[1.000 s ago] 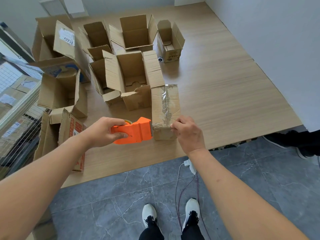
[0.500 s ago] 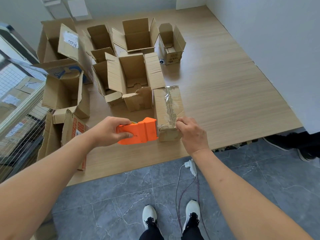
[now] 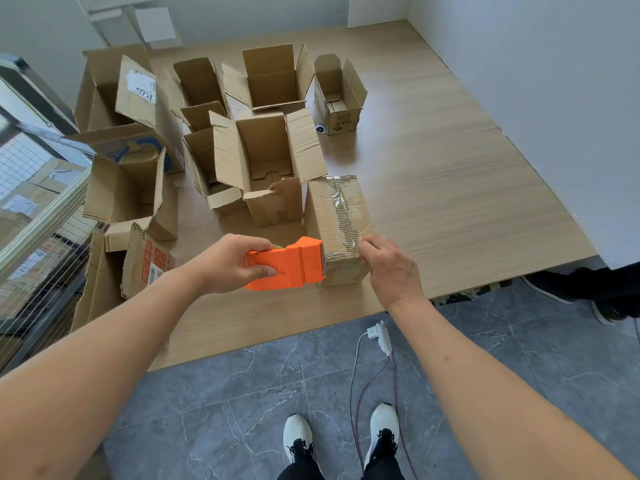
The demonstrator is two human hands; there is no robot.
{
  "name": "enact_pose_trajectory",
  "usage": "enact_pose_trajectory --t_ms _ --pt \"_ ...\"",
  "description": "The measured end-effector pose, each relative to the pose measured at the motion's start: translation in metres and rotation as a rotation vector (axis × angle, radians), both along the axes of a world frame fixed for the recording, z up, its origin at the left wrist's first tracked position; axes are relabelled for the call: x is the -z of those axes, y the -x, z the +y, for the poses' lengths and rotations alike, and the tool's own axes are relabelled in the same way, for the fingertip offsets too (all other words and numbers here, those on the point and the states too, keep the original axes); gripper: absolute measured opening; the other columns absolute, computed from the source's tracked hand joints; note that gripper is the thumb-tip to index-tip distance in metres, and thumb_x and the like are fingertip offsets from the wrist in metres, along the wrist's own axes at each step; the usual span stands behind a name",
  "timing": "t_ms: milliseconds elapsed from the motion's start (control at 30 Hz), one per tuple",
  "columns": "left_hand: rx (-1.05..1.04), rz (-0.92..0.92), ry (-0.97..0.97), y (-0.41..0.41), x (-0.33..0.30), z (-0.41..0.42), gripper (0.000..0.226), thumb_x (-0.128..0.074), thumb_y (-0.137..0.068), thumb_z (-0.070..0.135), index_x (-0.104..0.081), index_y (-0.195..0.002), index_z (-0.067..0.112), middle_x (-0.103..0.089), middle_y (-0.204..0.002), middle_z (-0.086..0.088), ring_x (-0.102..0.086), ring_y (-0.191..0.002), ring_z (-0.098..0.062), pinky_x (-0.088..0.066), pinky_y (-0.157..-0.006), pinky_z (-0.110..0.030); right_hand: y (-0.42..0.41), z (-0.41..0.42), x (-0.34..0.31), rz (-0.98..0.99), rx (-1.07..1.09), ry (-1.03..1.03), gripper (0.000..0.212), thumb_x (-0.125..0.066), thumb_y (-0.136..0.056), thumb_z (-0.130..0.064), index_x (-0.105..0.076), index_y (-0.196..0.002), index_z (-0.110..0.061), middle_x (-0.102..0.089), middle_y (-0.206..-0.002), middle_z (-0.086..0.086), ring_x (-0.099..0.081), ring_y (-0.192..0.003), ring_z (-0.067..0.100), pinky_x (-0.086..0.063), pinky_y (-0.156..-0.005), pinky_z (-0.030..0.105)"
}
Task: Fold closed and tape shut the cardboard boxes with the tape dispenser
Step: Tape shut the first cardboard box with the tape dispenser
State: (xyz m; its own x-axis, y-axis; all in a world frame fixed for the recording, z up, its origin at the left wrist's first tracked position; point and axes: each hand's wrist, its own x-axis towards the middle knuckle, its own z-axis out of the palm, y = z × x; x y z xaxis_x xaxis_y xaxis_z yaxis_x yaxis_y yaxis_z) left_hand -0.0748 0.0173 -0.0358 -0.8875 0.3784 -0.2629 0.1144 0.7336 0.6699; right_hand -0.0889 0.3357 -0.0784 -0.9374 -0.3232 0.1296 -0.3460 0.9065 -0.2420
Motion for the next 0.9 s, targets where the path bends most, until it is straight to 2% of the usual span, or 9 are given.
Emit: enact_pose_trajectory --t_ms 133,267,333,433,533,600,733,800,900 --pt "0.002 0.004 0.020 -0.001 -0.001 0.003 0.020 -0.077 -0.091 0.033 -0.070 -0.109 0.030 -0.070 -0.095 0.015 -0.064 -0.091 -0.006 -0.055 -0.082 -0.037 -0.004 0.006 0.002 0.018 -0.014 0.018 0.030 -0.061 -0.083 0.015 -0.062 -0.095 -0.013 -0.066 -0.115 -0.008 -0.060 -0.095 0.021 -0.038 -0.056 0.026" --pt "0.011 0.015 0.002 -0.003 -0.001 0.009 0.019 -0.077 -0.091 0.031 -0.071 -0.108 0.028 -0.070 -0.093 0.013 -0.064 -0.090 -0.008 -0.054 -0.081 -0.036 -0.006 0.010 0.004 -0.011 0.016 0.008 0.033 -0.060 -0.084 0.014 -0.062 -0.101 -0.015 -0.065 -0.113 -0.007 -0.061 -0.094 0.022 -0.037 -0.057 0.026" --pt "0.006 0.020 0.002 -0.003 0.000 0.010 0.020 -0.077 -0.091 0.032 -0.071 -0.109 0.028 -0.070 -0.093 0.013 -0.064 -0.090 -0.008 -0.054 -0.081 -0.035 -0.005 0.008 0.001 -0.059 0.024 0.037 0.039 -0.061 -0.088 0.007 -0.061 -0.116 -0.021 -0.063 -0.114 -0.007 -0.062 -0.094 0.021 -0.045 -0.058 0.029" --pt "-0.006 0.009 0.009 -0.003 0.001 0.010 0.021 -0.077 -0.091 0.032 -0.071 -0.111 0.028 -0.070 -0.095 0.014 -0.064 -0.091 -0.007 -0.055 -0.082 -0.036 -0.005 -0.001 -0.003 -0.140 0.000 0.060 0.054 -0.062 -0.091 -0.025 -0.047 -0.141 -0.036 -0.051 -0.121 -0.005 -0.056 -0.099 0.016 -0.053 -0.064 0.034" --pt "-0.015 0.004 0.010 -0.004 0.002 0.011 0.022 -0.076 -0.092 0.032 -0.071 -0.112 0.027 -0.070 -0.096 0.013 -0.064 -0.091 -0.007 -0.054 -0.083 -0.036 -0.007 -0.012 -0.003 -0.187 0.082 0.026 0.058 -0.051 -0.093 -0.061 -0.044 -0.146 -0.037 -0.041 -0.125 -0.004 -0.051 -0.107 0.017 -0.047 -0.065 0.031" --pt "-0.023 0.004 0.007 -0.005 0.003 0.011 0.023 -0.076 -0.092 0.032 -0.070 -0.113 0.026 -0.070 -0.096 0.014 -0.064 -0.092 -0.005 -0.054 -0.082 -0.033 -0.006 -0.018 -0.001 -0.195 0.139 0.003 0.064 -0.052 -0.092 -0.070 -0.047 -0.146 -0.035 -0.041 -0.126 -0.003 -0.049 -0.110 0.017 -0.047 -0.066 0.031" --pt "-0.035 -0.005 0.017 -0.006 0.006 0.010 0.019 -0.075 -0.092 0.032 -0.070 -0.110 0.027 -0.069 -0.094 0.014 -0.063 -0.090 -0.005 -0.052 -0.080 -0.031 -0.004 -0.029 0.000 -0.200 0.184 0.016 0.062 -0.061 -0.090 -0.065 -0.053 -0.141 -0.032 -0.039 -0.127 0.000 -0.049 -0.112 0.018 -0.052 -0.072 0.034" --pt "-0.052 -0.016 0.015 -0.009 0.009 0.008 0.018 -0.076 -0.092 0.031 -0.070 -0.109 0.027 -0.069 -0.094 0.014 -0.062 -0.090 -0.004 -0.052 -0.079 -0.030 -0.005 -0.033 0.003 -0.225 0.194 0.010 0.062 -0.061 -0.091 -0.064 -0.050 -0.143 -0.034 -0.036 -0.143 0.004 -0.048 -0.126 0.023 -0.055 -0.080 0.038" --pt "-0.077 -0.035 0.001 -0.012 0.013 0.005 0.018 -0.075 -0.092 0.031 -0.070 -0.110 0.027 -0.070 -0.096 0.014 -0.062 -0.091 -0.003 -0.051 -0.079 -0.025 -0.006 -0.036 0.008 -0.246 0.178 0.006 0.062 -0.058 -0.094 -0.063 -0.042 -0.148 -0.037 -0.018 -0.167 0.008 -0.029 -0.150 0.027 -0.051 -0.099 0.044"
